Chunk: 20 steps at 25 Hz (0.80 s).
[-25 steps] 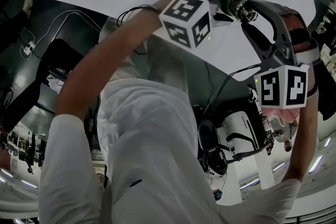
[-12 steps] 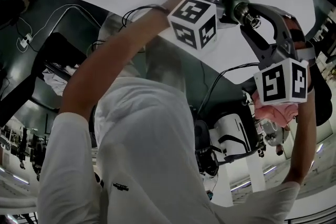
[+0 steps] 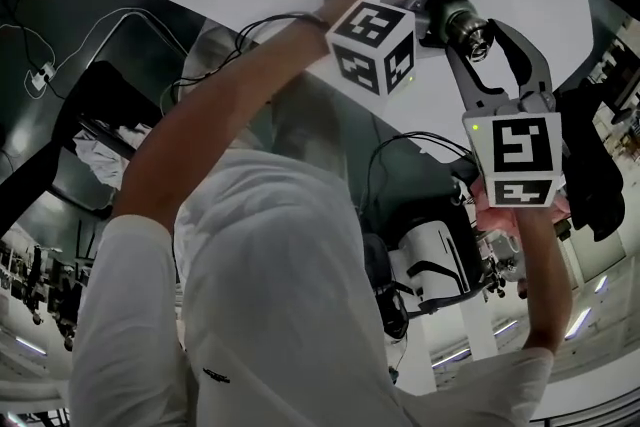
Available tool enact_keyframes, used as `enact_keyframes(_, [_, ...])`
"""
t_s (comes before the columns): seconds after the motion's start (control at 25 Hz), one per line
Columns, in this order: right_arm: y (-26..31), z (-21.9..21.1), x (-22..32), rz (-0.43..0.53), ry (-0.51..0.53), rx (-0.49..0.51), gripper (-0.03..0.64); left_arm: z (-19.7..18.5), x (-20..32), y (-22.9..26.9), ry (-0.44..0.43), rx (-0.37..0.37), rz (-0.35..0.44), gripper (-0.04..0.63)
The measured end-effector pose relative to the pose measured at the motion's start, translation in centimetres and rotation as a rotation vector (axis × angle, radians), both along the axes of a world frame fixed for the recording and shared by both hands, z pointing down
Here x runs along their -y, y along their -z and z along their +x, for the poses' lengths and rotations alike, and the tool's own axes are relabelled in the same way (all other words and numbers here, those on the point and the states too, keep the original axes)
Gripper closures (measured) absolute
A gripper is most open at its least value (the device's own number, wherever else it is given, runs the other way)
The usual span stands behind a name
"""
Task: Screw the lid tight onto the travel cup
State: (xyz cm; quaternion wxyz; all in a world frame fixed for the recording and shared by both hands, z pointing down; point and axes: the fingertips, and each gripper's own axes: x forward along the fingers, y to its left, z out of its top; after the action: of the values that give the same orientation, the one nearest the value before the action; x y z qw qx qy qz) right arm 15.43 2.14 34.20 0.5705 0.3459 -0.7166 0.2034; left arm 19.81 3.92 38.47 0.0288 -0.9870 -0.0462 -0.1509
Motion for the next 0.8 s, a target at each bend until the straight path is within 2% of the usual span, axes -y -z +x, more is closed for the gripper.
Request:
enact_keyframes(0.08, [0.0,0.2,0.1,-0.001,-0.106,0.002,0.387,0.0,0.0,0.0,0.001,-0.004,-0.001,0.224])
enact_keyframes(0.16, [-0.1,0.4,0.2,-0.008,-0.167,0.009,0.387,-0.1,0.0,0.0,0.0,-0.008,-0.002,0.224])
enact_keyframes(0.28, [-0.2,0.3,0.0,-0.039,-0.196,0.046,0.379,-0.1,0.0,-0.1,-0.004,-0.011,-0.002,0.224])
enact_keyframes(0.32, [0.0,0.2,-0.1,-0.046,-0.188,0.059,0.353,-0.1,0.0,-0.1,-0.004,-0.012,-0.002,0.224])
enact_keyframes(0.6, [3.0,-0.5,0.0,-0.022,-0.037,0.118,0.347,0.0,-0.1,-0.1,-0.007,-0.012,-0.005,0.224])
enact_keyframes(0.8, [4.3,-1.8,-1.1,-0.1,0.221,0.13,0.347,0.0,-0.1,-0.1,-0.014,-0.013,-0.006,0.224])
